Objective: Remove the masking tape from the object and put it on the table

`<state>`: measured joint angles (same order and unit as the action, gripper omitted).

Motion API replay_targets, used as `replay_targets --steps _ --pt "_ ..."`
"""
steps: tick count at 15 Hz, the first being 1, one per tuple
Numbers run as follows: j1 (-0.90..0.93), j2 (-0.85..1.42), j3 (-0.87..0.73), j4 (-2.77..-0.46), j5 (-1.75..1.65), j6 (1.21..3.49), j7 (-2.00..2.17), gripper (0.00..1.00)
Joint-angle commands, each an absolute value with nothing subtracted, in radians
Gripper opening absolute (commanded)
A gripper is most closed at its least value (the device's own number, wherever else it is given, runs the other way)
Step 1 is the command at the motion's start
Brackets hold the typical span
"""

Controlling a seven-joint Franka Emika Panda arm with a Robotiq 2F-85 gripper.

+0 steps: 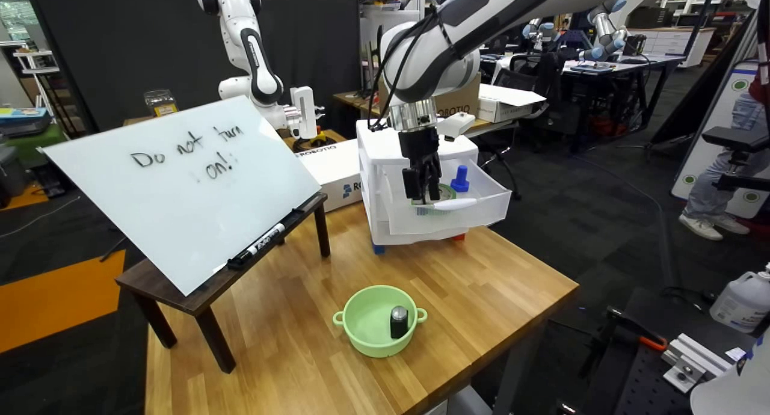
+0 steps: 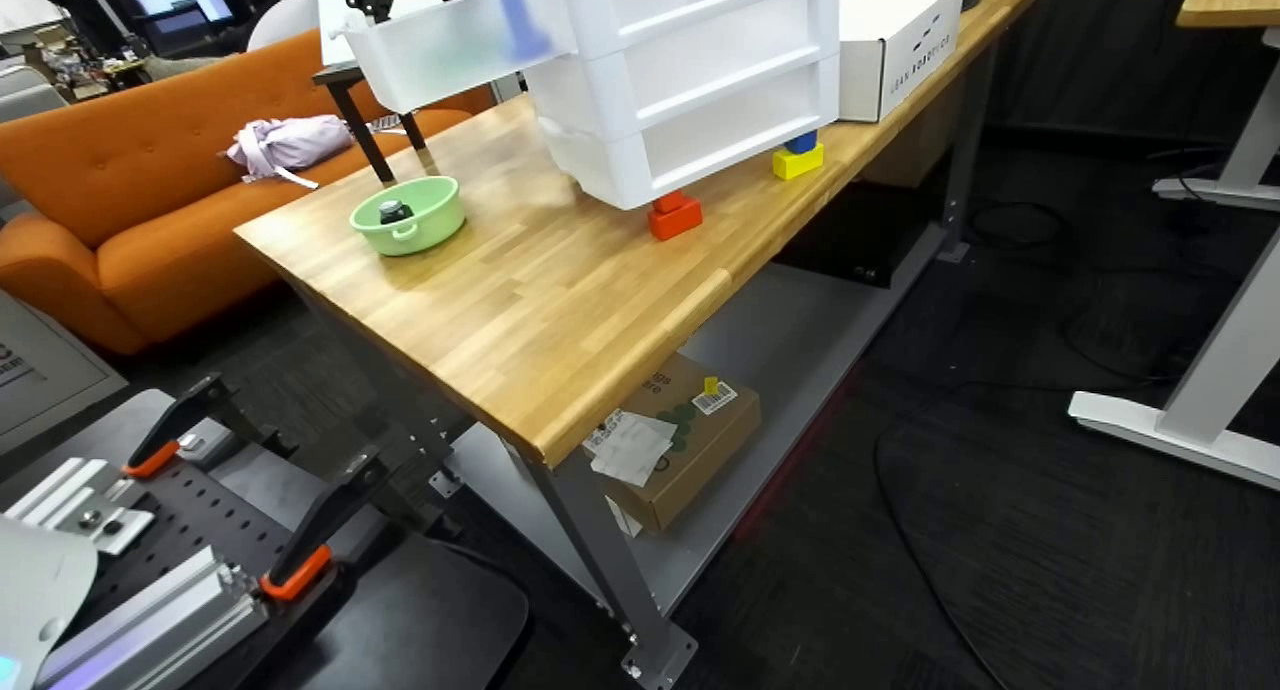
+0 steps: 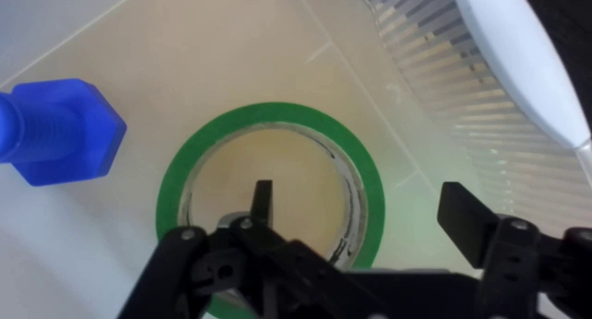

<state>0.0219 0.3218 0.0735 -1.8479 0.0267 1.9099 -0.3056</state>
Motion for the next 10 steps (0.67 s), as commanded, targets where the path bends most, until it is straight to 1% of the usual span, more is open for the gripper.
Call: replay_targets --steps 1,2,3,6,7,9,10 --pt "0.009 0.32 0.083 -1.84 0.055 1.92 -0.343 0.6" --pt "0.009 0.32 0.083 -1.839 0.057 1.921 -0.346 0.54" --pt "0.008 0.319 0.083 -1.839 0.06 1.921 -0.347 0.46" --pt "0.007 0.319 0.083 -1.837 0.065 1.918 -0.351 0.27" --pt "0.007 0.319 0.083 -1.837 0.066 1.918 -0.351 0.18" --pt "0.008 0.317 0.082 -1.838 0.067 1.918 -0.349 0.05" --pt "0.009 0.315 0.082 -1.839 0.067 1.918 -0.346 0.01"
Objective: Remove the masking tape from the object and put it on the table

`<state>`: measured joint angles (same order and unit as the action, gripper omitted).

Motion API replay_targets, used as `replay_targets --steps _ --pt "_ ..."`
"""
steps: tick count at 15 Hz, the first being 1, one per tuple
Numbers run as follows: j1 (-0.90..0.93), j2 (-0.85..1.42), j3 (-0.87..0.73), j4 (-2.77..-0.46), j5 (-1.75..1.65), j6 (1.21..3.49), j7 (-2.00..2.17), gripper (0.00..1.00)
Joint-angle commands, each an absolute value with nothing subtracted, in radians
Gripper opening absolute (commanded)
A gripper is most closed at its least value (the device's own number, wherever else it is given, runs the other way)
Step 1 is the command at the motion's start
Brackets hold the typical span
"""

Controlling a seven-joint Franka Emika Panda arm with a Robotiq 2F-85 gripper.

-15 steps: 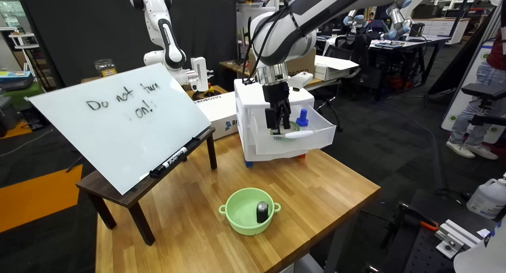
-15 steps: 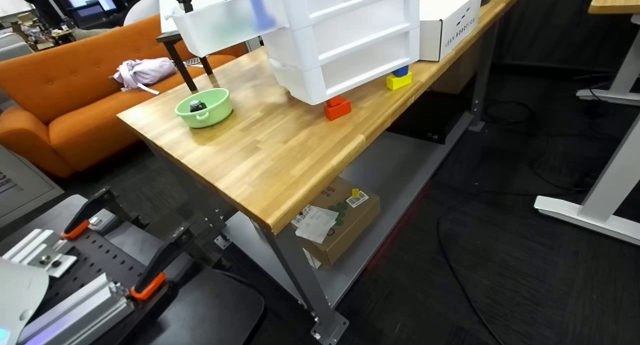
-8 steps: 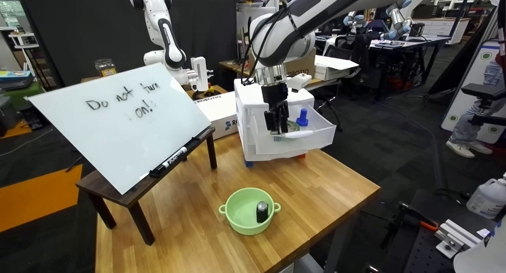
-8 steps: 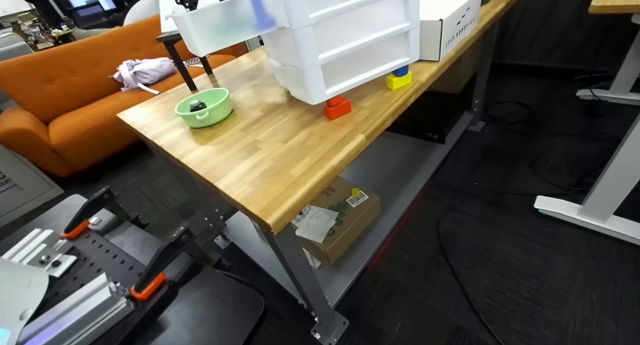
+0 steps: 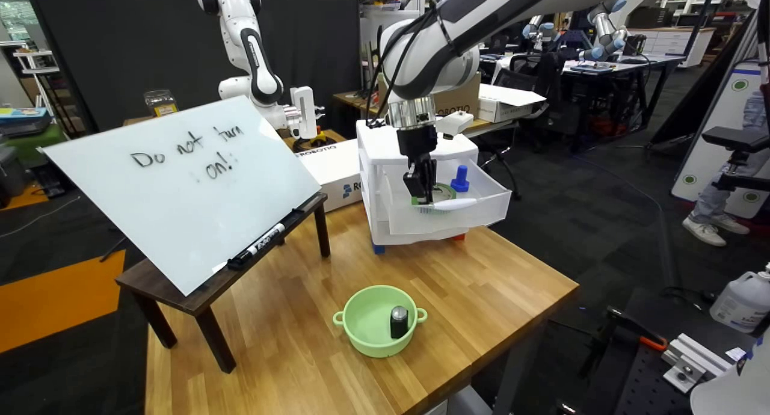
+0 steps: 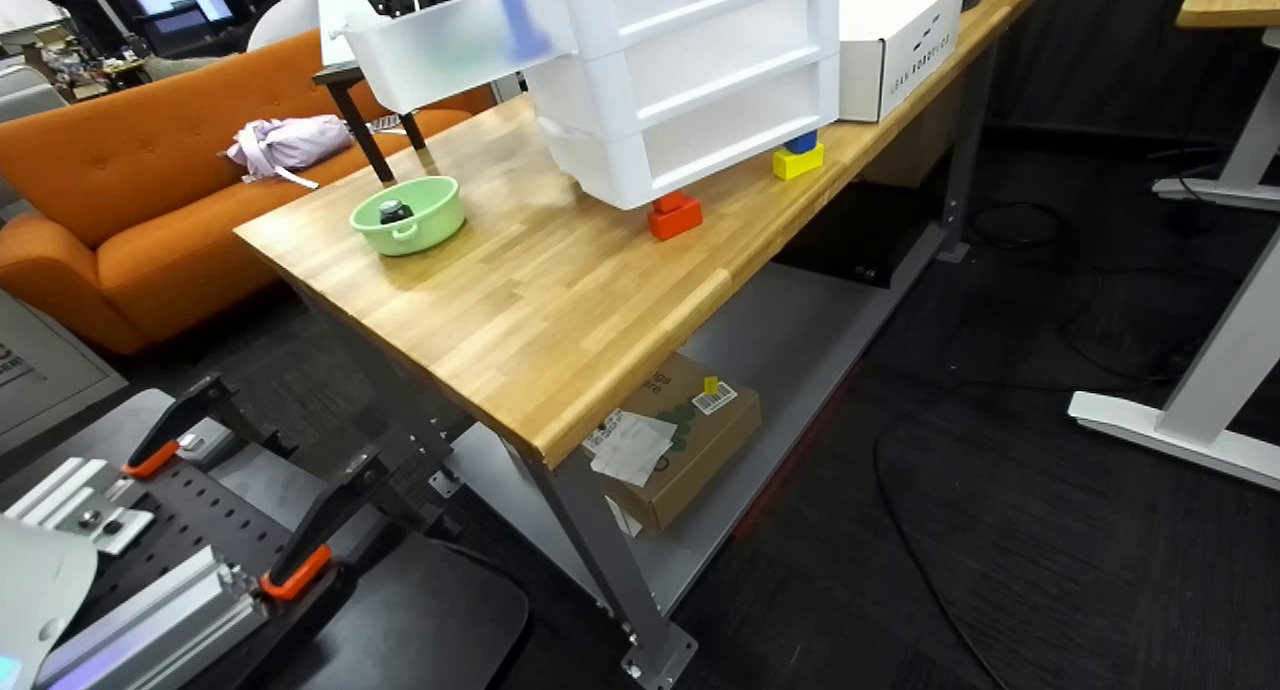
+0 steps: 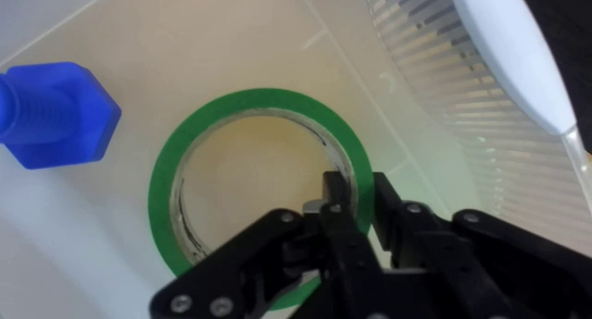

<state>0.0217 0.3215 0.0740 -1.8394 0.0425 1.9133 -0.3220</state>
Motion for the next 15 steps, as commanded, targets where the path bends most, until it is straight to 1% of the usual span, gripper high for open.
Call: replay_targets --steps 1,3,4,8,15 --pt "0.01 0.312 0.082 -1.84 0.067 1.917 -0.343 0.0" --pt "0.014 0.297 0.083 -1.846 0.065 1.914 -0.335 0.05" --pt "0.017 0.29 0.084 -1.85 0.063 1.912 -0.33 0.06" --pt "0.027 0.252 0.085 -1.871 0.047 1.911 -0.312 0.04" --pt "0.045 0.144 0.084 -1.946 0.024 1.931 -0.284 0.04"
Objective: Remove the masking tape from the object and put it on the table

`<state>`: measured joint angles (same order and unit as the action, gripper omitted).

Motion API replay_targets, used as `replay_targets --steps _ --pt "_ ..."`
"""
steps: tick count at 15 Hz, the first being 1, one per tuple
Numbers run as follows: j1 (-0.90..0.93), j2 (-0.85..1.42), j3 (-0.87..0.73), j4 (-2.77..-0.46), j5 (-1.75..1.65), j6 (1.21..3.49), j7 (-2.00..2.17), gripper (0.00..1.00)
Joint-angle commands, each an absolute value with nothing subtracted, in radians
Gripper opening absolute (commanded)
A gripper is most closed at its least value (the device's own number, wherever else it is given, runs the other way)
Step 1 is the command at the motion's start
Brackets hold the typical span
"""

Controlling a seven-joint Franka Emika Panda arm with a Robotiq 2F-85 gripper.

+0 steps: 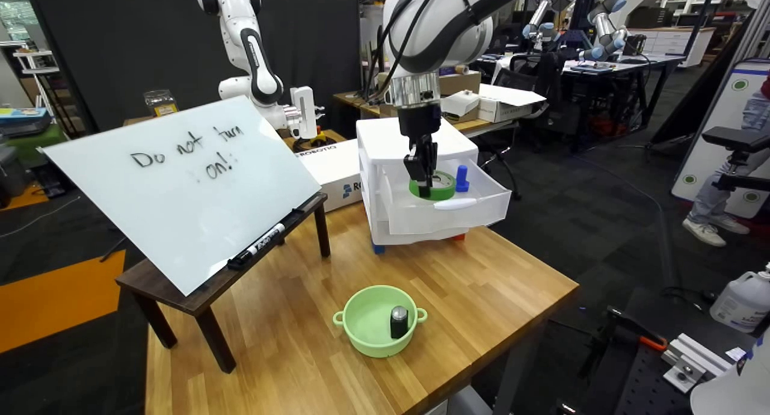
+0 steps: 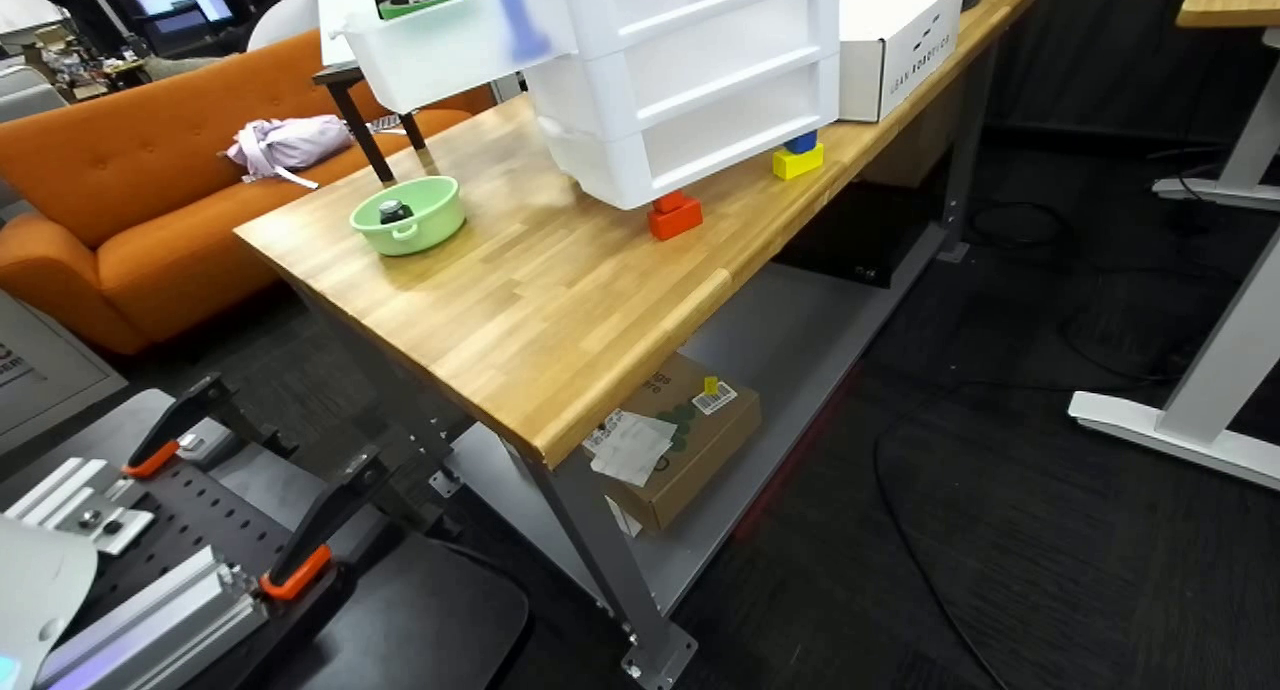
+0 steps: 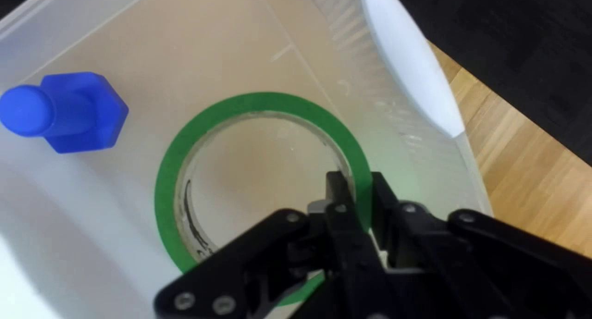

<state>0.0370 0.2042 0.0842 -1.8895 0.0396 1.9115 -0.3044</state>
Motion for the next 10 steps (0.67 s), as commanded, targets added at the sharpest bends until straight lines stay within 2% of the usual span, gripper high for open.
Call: replay_targets --steps 1,10 --pt "0.048 0.129 0.085 -1.956 0.021 1.93 -0.28 0.04" --pt "0.111 0.046 0.11 -2.005 -0.068 1.894 -0.205 0.04"
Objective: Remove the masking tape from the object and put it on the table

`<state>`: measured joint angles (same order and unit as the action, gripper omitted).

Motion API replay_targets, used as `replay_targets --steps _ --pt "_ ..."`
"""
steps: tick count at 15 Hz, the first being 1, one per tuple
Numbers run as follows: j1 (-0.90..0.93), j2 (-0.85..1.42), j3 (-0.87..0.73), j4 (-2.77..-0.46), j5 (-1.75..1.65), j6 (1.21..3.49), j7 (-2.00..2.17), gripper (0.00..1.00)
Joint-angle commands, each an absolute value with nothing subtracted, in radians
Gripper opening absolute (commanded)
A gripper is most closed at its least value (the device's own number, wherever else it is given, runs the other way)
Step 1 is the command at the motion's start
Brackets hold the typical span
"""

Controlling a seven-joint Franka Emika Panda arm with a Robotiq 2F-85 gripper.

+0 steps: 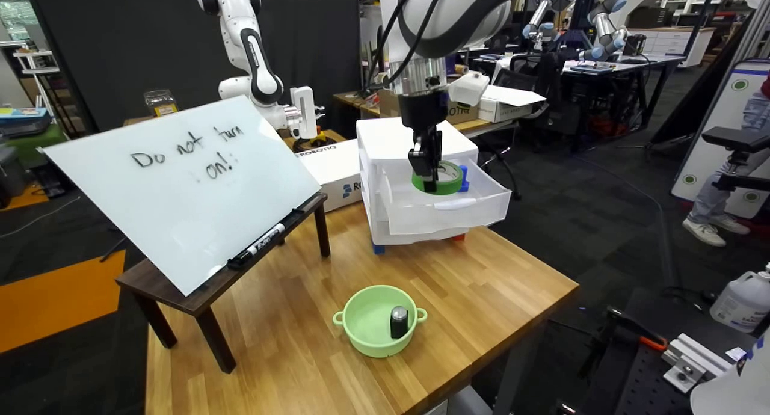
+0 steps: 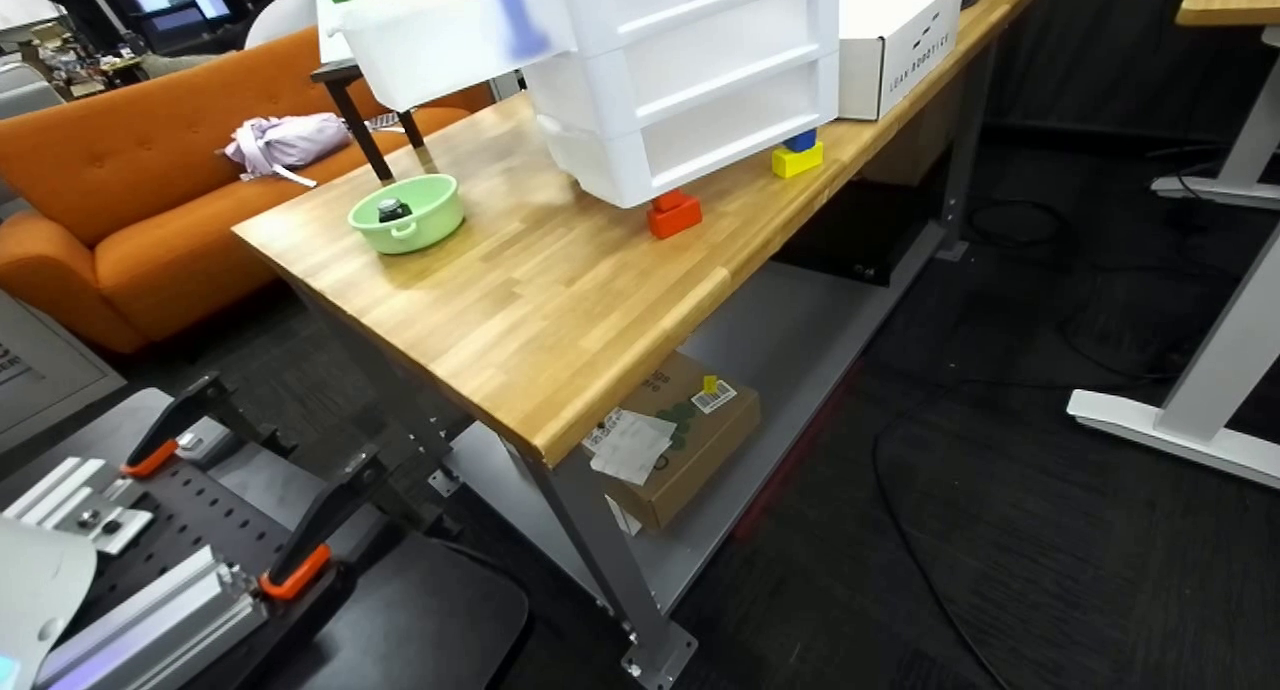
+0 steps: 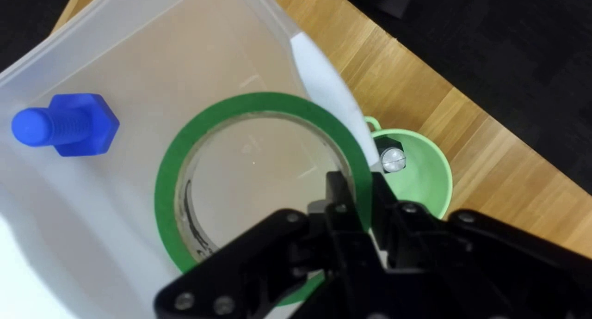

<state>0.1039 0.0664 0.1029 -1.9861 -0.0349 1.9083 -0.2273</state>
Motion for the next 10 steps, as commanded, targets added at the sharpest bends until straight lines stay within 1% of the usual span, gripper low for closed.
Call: replay_targets --steps 1,10 --pt "0.116 0.047 0.112 -2.007 -0.076 1.891 -0.202 0.04" --pt "0.163 0.068 0.153 -2.028 -0.133 1.857 -0.197 0.04"
